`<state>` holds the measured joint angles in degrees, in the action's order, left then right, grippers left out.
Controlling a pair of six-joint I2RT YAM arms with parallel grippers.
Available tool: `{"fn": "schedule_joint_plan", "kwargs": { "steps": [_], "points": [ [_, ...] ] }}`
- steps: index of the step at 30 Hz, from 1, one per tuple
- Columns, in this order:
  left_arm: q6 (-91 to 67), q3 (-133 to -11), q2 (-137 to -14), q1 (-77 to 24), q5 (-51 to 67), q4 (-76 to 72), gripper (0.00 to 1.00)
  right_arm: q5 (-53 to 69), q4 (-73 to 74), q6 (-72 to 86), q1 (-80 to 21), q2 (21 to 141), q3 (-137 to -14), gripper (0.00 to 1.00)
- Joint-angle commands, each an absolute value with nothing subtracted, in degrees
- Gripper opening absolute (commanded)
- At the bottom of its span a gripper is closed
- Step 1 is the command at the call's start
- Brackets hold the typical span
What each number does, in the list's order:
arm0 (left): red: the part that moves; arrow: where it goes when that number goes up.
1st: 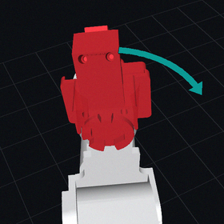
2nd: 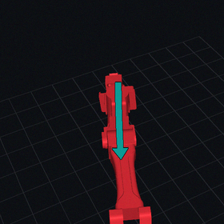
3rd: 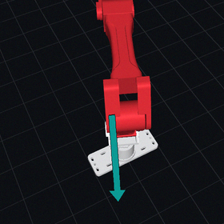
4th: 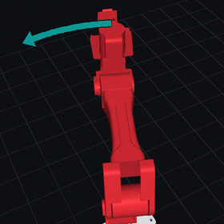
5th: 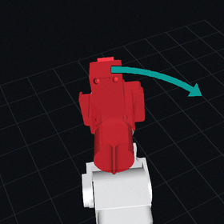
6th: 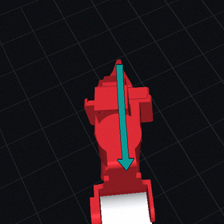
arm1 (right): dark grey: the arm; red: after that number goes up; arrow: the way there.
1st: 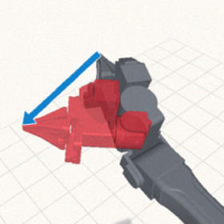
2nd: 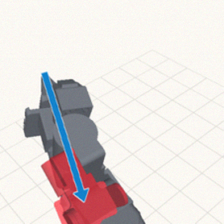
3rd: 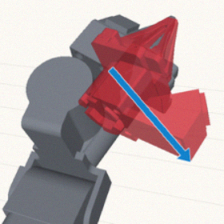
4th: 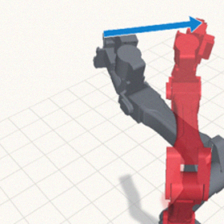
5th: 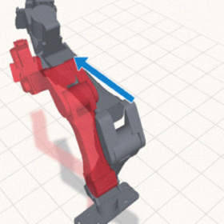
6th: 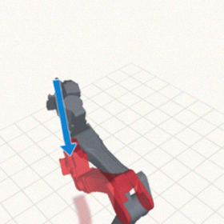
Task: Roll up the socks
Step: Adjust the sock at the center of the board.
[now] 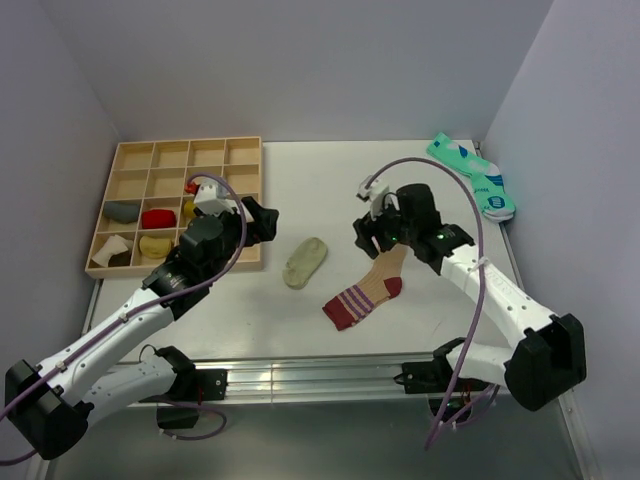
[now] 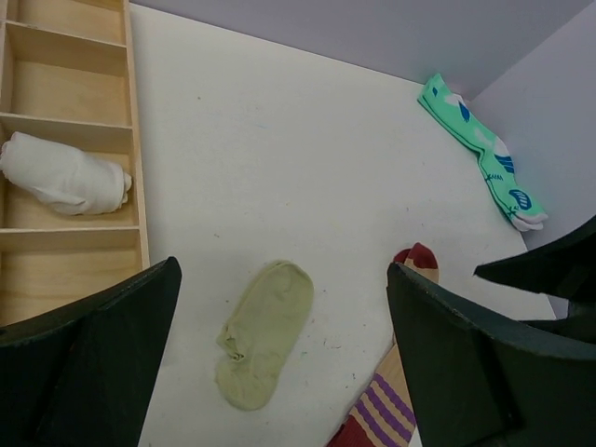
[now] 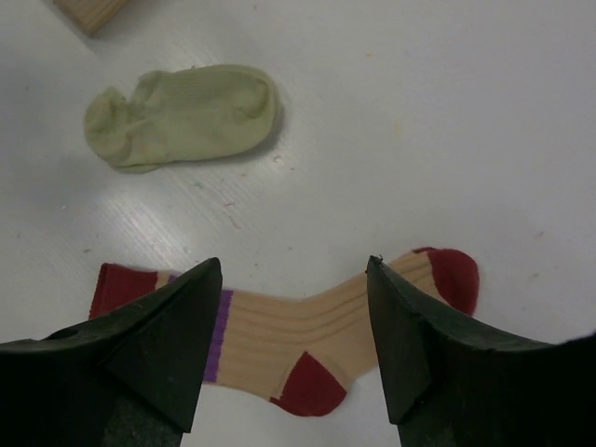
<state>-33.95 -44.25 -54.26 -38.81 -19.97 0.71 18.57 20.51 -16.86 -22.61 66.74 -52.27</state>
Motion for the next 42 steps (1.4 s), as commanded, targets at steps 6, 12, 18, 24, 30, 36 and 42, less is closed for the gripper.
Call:
{"fn": "schedule_joint_plan", "kwargs": {
  "steps": [6, 12, 18, 24, 30, 36, 42],
  "points": [
    [-36.91, -50.17, -52.47, -34.9, -24.07, 6.85, 0.94, 12.4, 18.19, -17.14, -37.24, 76.54, -55.46, 0.55],
    [-38.06, -53.25, -50.63, -30.33, -23.99, 8.52, 0.9, 9.32, 15.65, -16.61, -46.91, 86.46, -58.62, 0.5],
    [-37.44, -55.28, -49.04, -28.39, -23.29, 8.26, 0.89, 8.44, 14.41, -14.33, -51.32, 95.17, -64.51, 0.43],
    [-36.3, -56.69, -48.69, -27.34, -22.15, 8.35, 0.9, 7.03, 13.97, -13.36, -55.1, 102.03, -69.08, 0.4],
    [-35.95, -56.78, -48.34, -26.54, -21.01, 8.7, 0.9, 6.77, 14.77, -12.57, -56.07, 104.59, -70.84, 0.37],
    [-36.12, -55.81, -48.78, -25.93, -19.69, 7.82, 0.9, 6.24, 14.59, -12.83, -56.43, 106.34, -70.84, 0.36],
    [-36.12, -54.67, -48.96, -25.49, -18.9, 7.21, 0.9, 5.1, 13.18, -13.8, -56.43, 107.75, -70.93, 0.36]
  ]
}}
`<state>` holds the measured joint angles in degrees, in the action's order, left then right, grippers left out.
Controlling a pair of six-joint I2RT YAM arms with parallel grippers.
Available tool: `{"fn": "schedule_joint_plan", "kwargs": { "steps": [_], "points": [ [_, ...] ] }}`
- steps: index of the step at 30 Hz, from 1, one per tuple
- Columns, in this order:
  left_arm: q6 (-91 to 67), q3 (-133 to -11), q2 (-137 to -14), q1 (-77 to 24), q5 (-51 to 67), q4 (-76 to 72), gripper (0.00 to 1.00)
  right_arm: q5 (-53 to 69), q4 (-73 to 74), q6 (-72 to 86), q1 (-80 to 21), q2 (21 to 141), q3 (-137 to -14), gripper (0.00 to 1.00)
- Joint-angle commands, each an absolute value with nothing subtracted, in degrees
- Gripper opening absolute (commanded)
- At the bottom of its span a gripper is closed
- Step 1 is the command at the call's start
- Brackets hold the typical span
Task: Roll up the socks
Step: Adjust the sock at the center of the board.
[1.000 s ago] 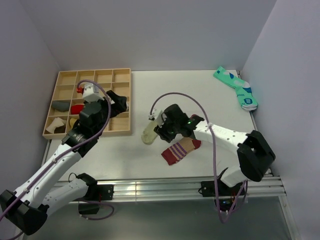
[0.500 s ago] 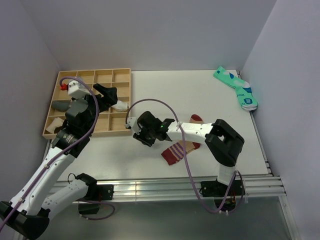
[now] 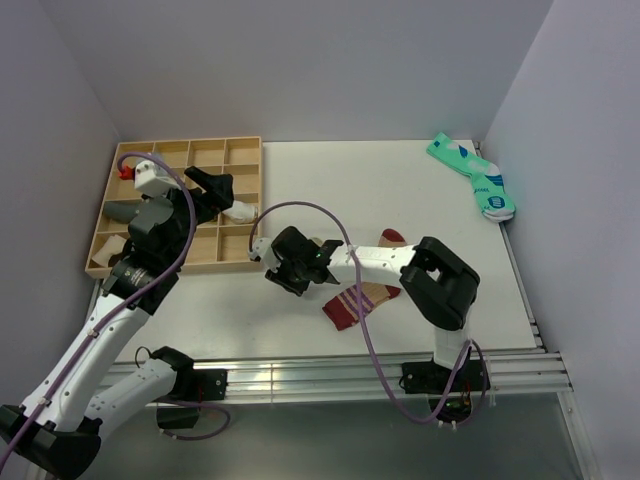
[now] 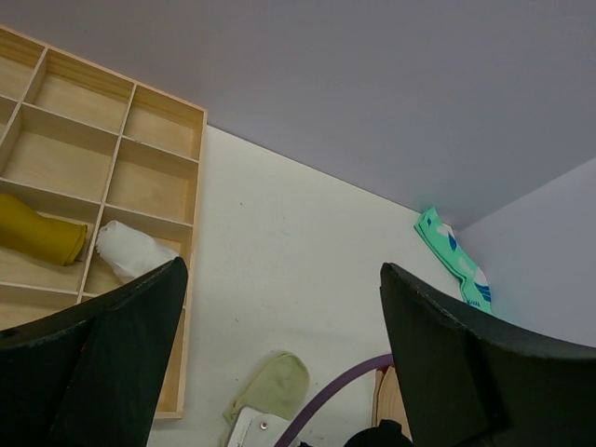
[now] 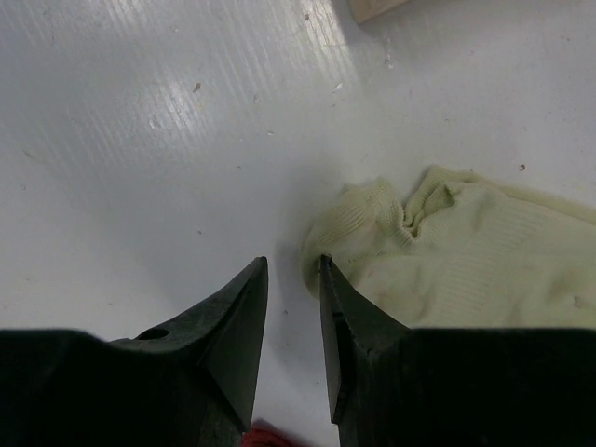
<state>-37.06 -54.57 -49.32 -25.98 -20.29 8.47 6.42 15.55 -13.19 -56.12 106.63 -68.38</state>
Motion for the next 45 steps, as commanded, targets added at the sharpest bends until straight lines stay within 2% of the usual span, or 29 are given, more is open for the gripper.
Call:
{"fn": "schedule_joint_plan", "kwargs": {
  "steps": [1, 19, 24, 26, 31, 35, 39, 43, 45],
  "points": [
    [-36.21, -54.49, -49.04, -25.49, -18.72, 7.03, 0.9, 5.01, 12.66, -13.89, -56.43, 108.01, -70.84, 0.36],
    [-36.03, -51.69, -50.8, -24.43, -16.09, 4.92, 0.9, 6.59, 11.34, -14.68, -54.58, 110.04, -69.7, 0.42],
    [-36.3, -50.45, -51.24, -24.35, -15.56, 3.96, 0.91, 9.31, 11.52, -14.41, -53.44, 109.87, -68.47, 0.41],
    [-36.3, -49.92, -51.33, -24.34, -15.47, 3.69, 0.91, 11.06, 10.55, -14.5, -52.56, 108.9, -67.07, 0.39],
    [-36.74, -48.34, -51.94, -24.35, -14.59, 2.46, 0.91, 15.2, 12.12, -14.15, -49.93, 108.89, -66.27, 0.25],
    [-37.0, -47.29, -52.56, -24.35, -13.98, 2.11, 0.89, 17.75, 13.27, -14.5, -48.78, 108.46, -65.48, 0.17],
    [-37.35, -44.39, -52.21, -24.26, -11.43, -1.3, 0.88, 27.73, 17.66, -15.38, -45.81, 107.58, -67.32, 0.13],
    [-36.83, -39.83, -52.65, -24.35, -8.01, -5.7, 0.82, 38.98, 26.78, -18.01, -41.32, 108.28, -70.48, 0.11],
    [-36.3, -36.76, -52.82, -24.43, -4.68, -9.64, 0.74, 41.91, 28.99, -19.16, -39.21, 108.89, -71.54, 0.11]
  ]
}}
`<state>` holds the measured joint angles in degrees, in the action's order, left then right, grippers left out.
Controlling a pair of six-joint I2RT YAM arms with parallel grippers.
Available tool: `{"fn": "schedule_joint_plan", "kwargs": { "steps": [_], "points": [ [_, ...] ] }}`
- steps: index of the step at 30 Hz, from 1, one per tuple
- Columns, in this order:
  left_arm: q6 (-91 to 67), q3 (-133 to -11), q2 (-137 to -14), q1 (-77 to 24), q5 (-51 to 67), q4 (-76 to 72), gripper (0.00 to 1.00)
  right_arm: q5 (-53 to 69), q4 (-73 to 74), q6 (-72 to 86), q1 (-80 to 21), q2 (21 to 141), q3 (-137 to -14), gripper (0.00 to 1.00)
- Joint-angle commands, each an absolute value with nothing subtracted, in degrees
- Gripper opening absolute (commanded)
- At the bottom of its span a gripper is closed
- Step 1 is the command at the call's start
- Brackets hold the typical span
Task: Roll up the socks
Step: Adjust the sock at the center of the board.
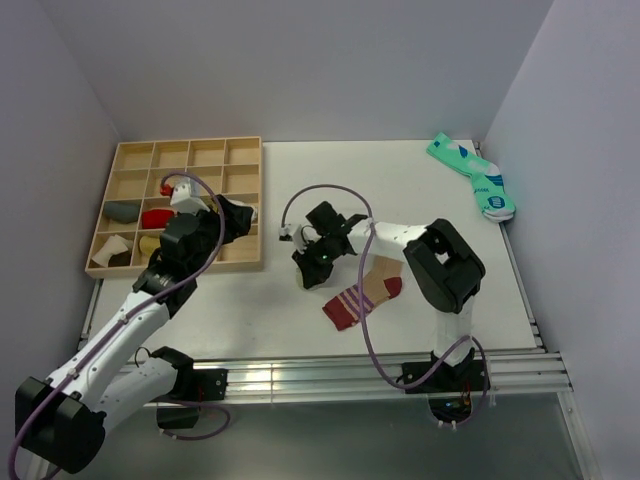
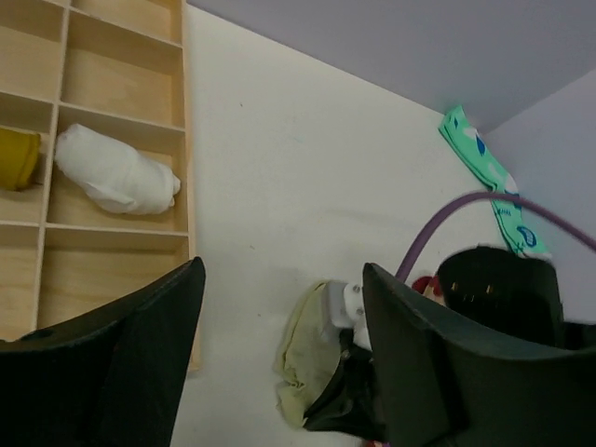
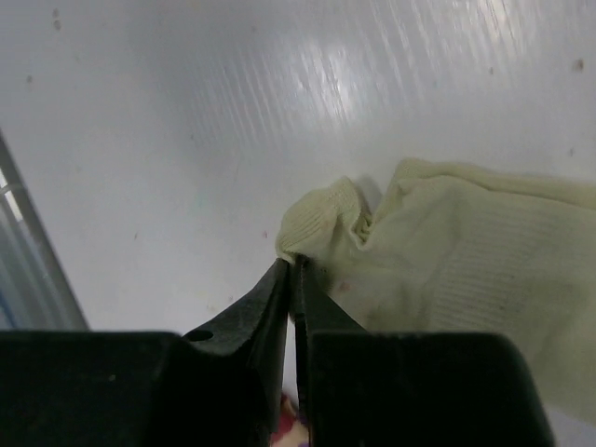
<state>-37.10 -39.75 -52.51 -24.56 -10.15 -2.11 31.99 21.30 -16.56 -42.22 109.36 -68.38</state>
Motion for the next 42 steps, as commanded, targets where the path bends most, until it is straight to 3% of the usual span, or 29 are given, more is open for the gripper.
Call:
{"fn": "schedule_joint_plan", "kwargs": {
  "steps": [1, 5, 10, 27, 42],
  "points": [
    [-36.21, -35.78, -52.82, -24.43, -3.61, -10.97, 0.72, 44.53, 31.61, -19.77, -38.68, 109.33, -71.98, 0.11],
    [-35.86, -30.33, -52.56, -24.87, -0.53, -17.91, 0.6, 48.86, 38.04, -22.76, -36.83, 111.97, -74.61, 0.1],
    [-35.51, -22.86, -53.35, -28.11, 3.24, -28.09, 0.53, 51.68, 42.27, -22.94, -34.98, 115.74, -76.9, 0.1],
    [-31.46, -14.41, -78.47, -37.44, 15.11, -63.96, 0.45, 57.83, 49.48, -23.9, -29.79, 121.38, -80.95, 0.08],
    [-32.43, -21.09, -95.53, -37.44, 28.91, -73.39, 0.43, 58.36, 51.15, -25.4, -29.0, 121.11, -80.6, 0.06]
  ]
}}
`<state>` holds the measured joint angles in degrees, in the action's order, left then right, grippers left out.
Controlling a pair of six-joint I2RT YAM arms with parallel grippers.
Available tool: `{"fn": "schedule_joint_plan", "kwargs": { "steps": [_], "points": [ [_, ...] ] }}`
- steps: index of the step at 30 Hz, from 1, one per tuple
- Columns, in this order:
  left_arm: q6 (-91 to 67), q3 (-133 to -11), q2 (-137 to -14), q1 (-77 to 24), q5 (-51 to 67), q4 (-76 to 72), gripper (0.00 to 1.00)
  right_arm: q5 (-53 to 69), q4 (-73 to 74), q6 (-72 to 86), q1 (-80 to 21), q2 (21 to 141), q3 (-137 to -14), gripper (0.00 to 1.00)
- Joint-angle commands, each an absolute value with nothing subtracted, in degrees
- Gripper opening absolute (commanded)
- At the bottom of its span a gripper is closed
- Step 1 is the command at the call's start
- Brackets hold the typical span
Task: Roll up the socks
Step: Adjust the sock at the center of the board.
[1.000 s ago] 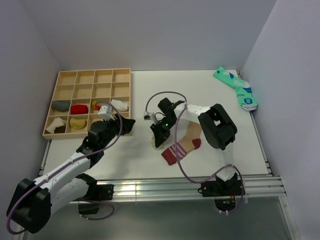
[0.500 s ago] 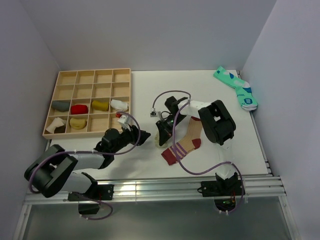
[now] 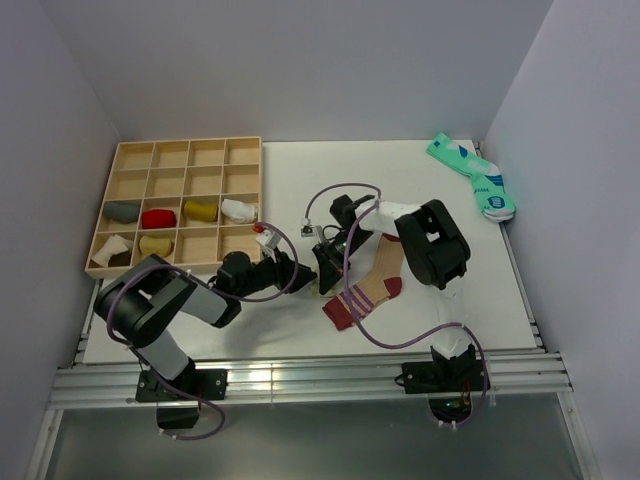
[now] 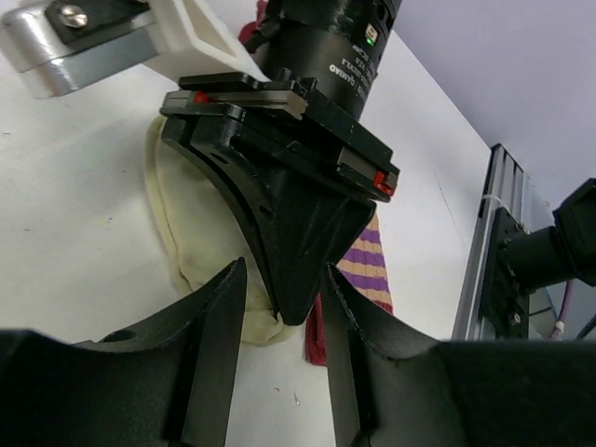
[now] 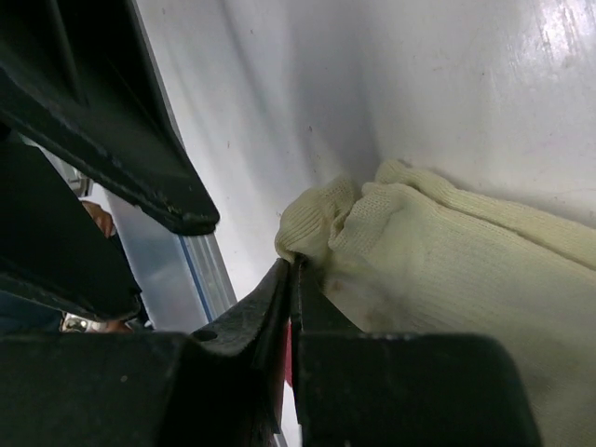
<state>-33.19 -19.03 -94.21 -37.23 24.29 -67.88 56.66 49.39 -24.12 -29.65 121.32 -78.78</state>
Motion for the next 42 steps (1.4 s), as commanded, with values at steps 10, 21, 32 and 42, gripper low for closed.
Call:
{"fn": "schedule_joint_plan", "kwargs": {
  "steps": [10, 21, 32, 42],
  "points": [
    [-31.2, -21.97, -99.05, -37.79, 31.38, -71.54, 0.43, 59.5, 51.68, -25.58, -28.04, 120.76, -80.86, 0.05],
    [-33.13, -24.7, -104.68, -38.06, 34.28, -74.79, 0.4, 59.33, 51.59, -25.4, -27.25, 119.88, -80.51, 0.04],
    [-33.22, -25.14, -107.4, -38.23, 34.98, -74.71, 0.4, 60.11, 52.38, -26.19, -26.19, 119.71, -80.59, 0.03],
    [-31.3, -25.58, -107.84, -38.67, 34.02, -71.55, 0.41, 60.91, 54.31, -27.5, -25.4, 119.97, -81.38, 0.03]
  ]
}}
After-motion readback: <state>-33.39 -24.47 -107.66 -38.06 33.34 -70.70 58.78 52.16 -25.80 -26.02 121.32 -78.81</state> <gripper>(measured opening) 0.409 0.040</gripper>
